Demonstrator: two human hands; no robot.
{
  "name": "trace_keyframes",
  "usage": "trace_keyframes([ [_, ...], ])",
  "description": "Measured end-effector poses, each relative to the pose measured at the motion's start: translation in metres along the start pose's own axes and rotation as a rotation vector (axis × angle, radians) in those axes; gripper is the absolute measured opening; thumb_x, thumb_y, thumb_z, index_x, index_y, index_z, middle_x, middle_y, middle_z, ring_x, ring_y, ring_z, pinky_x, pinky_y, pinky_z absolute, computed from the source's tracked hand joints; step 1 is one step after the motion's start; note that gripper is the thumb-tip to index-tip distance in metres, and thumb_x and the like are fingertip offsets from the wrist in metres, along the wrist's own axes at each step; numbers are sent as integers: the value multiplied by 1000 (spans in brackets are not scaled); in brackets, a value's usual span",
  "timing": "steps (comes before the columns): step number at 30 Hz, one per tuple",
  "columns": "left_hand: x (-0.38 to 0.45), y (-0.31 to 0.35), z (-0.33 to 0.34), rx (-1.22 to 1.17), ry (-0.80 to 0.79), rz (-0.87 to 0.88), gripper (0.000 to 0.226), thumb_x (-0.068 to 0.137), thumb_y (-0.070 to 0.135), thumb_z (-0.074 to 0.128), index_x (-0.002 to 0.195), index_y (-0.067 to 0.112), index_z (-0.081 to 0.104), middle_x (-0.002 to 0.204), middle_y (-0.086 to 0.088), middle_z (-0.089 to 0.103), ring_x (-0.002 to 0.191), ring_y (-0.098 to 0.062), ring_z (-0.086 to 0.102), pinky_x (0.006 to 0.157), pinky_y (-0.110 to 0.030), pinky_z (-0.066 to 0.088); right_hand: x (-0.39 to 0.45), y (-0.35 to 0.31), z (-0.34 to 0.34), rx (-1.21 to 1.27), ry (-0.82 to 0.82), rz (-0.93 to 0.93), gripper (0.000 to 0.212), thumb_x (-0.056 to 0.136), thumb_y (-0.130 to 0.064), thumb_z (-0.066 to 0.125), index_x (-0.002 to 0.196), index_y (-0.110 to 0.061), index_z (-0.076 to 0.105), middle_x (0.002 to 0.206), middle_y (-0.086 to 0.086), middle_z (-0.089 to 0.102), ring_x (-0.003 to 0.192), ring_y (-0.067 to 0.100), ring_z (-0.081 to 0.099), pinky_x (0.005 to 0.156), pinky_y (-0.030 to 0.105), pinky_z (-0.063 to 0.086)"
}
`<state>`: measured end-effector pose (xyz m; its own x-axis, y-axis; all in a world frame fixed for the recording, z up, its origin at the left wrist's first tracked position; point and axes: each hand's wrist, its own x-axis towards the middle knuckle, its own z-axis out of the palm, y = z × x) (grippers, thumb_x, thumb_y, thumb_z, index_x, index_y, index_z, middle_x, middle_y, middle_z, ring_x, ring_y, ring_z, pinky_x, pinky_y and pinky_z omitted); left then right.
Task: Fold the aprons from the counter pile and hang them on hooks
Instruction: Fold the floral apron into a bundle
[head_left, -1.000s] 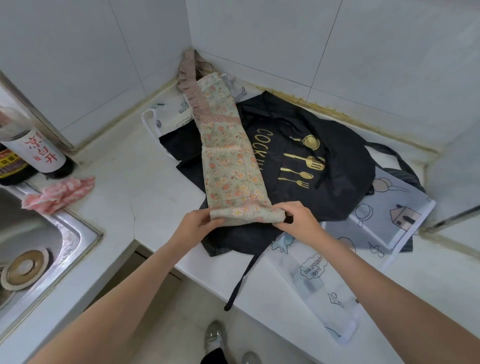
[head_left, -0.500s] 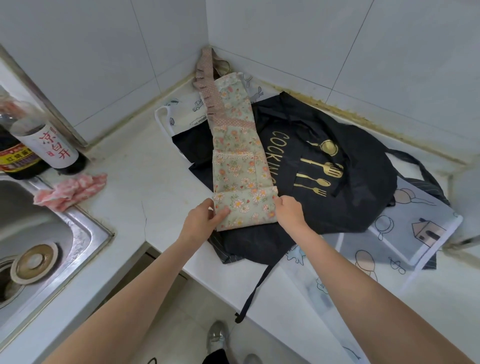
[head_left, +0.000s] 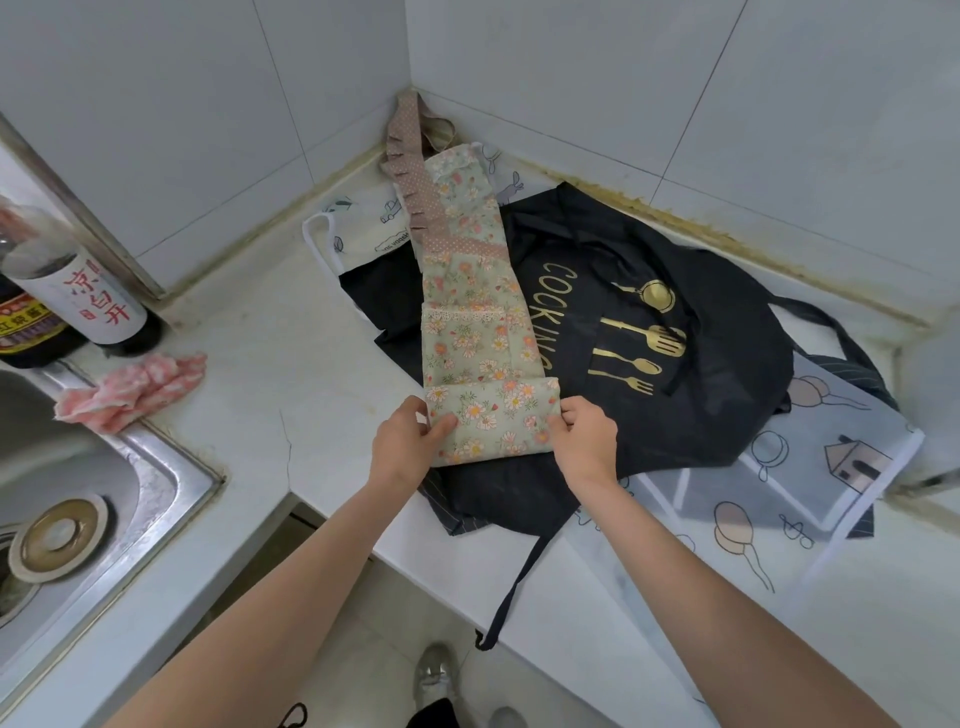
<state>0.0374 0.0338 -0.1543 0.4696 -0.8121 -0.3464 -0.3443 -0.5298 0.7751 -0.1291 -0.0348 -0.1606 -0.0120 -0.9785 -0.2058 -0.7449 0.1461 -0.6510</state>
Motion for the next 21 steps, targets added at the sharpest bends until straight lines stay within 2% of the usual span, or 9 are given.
trace_keyframes([
  [2,-6,6,-2,116,83,46,39,94,34,53,123,12,39,104,-7,62,82,-21,59,67,-30,48,6,-4,1,-47,-26,29,13,96,-14,50,100,-11,62,102,9,64,98,26,58,89,43,49],
  [6,-3,-2,2,824,355,709,57,79,23,69,128,12,42,115,-14,58,100,-34,59,81,-41,50,14,-6,-1,-23,-34,34,17,96,-9,47,98,-9,64,105,11,64,103,29,56,94,45,46],
  [8,5,-7,5,988,193,898,76,73,35,73,135,17,34,135,-19,50,121,-40,50,100,-51,40,14,-6,-1,-14,-40,17,17,96,-8,47,97,-7,64,104,11,64,103,28,57,95,44,45],
  [11,14,-9,6,1163,-164,832,94,85,61,49,142,29,-18,158,-15,0,145,-36,5,115,-49,0,14,-8,-4,-53,-102,-32,16,97,-9,47,101,-5,62,106,12,62,101,27,59,87,37,49],
  [13,18,-14,8,1219,-204,733,91,88,67,35,136,35,-35,157,-11,-16,145,-32,-5,116,-45,-3,8,-12,-9,-214,-89,-196,26,96,-8,46,121,-6,52,120,13,55,107,29,55,87,37,46],
  [15,20,-18,9,1154,-193,727,87,84,73,25,136,37,-35,157,-16,-9,144,-36,3,116,-46,9,0,-10,-13,-426,-82,-507,62,90,4,47,146,-11,25,147,12,28,128,29,36,103,39,36],
  [17,21,-19,9,1117,-187,728,82,79,75,18,141,36,-19,153,-24,18,136,-43,30,107,-50,32,-8,-1,-13,-604,-217,-735,82,85,11,45,151,-12,1,158,9,-3,144,26,2,118,38,15],
  [19,25,-19,7,1075,-224,701,83,74,75,17,144,34,-2,144,-25,38,124,-42,47,95,-49,45,-10,9,-10,-711,-377,-722,89,83,13,43,149,-11,-13,156,6,-21,143,18,-20,118,33,-3],
  [21,32,-20,5,1084,-253,721,85,70,78,9,142,38,-13,153,-24,19,137,-40,28,109,-49,30,-4,13,-6,-683,-430,-648,91,82,13,41,148,-12,-17,156,2,-23,142,11,-22,116,28,-7],
])
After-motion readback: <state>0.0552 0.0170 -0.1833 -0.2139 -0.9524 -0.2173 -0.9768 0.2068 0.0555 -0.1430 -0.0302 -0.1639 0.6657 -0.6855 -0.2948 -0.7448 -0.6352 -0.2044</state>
